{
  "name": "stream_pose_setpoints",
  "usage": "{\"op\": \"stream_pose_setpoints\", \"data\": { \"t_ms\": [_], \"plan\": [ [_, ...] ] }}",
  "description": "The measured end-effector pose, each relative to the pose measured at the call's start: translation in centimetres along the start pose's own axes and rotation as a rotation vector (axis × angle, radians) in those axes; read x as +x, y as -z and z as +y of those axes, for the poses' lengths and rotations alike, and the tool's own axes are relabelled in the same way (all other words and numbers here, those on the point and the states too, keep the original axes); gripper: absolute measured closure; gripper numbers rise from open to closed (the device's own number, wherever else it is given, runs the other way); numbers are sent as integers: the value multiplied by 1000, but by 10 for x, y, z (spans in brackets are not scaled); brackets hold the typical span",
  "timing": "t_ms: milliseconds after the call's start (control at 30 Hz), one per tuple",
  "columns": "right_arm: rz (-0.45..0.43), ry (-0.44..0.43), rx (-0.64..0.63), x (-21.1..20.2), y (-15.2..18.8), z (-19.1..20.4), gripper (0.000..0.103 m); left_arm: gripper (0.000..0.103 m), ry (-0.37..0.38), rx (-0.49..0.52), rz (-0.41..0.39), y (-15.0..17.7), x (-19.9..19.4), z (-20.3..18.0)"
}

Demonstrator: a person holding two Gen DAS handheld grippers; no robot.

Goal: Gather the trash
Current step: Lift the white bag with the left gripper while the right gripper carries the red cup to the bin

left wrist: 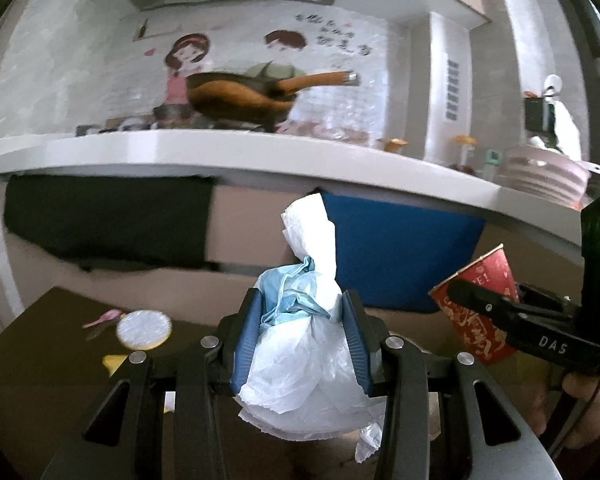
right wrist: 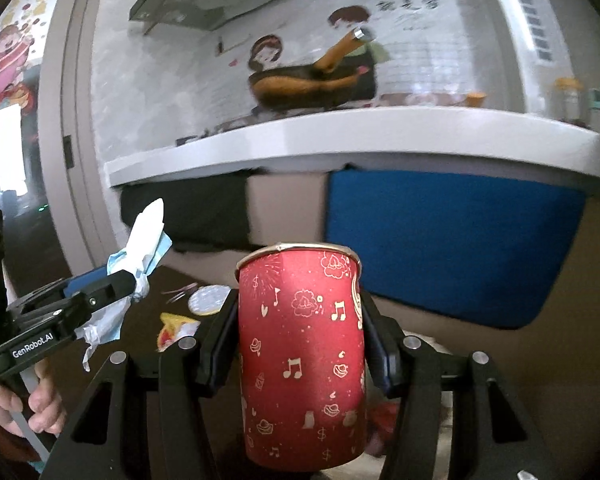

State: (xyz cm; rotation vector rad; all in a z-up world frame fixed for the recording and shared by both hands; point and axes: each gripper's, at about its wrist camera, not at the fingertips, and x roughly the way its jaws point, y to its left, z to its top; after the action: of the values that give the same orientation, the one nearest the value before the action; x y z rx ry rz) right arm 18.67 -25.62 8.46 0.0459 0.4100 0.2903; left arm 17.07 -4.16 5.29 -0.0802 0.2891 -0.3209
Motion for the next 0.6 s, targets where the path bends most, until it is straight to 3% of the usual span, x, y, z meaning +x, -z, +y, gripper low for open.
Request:
{"op": "stream_pose_setpoints", "data": {
  "t_ms": [200, 600],
  "plan": [
    [-36, 77, 16, -27, 1, -27, 51, 61, 61, 19, -33, -9, 11, -37],
    [-36, 141, 97, -31, 17, -78, 51, 61, 129, 40, 33, 11, 58, -76]
  ]
}}
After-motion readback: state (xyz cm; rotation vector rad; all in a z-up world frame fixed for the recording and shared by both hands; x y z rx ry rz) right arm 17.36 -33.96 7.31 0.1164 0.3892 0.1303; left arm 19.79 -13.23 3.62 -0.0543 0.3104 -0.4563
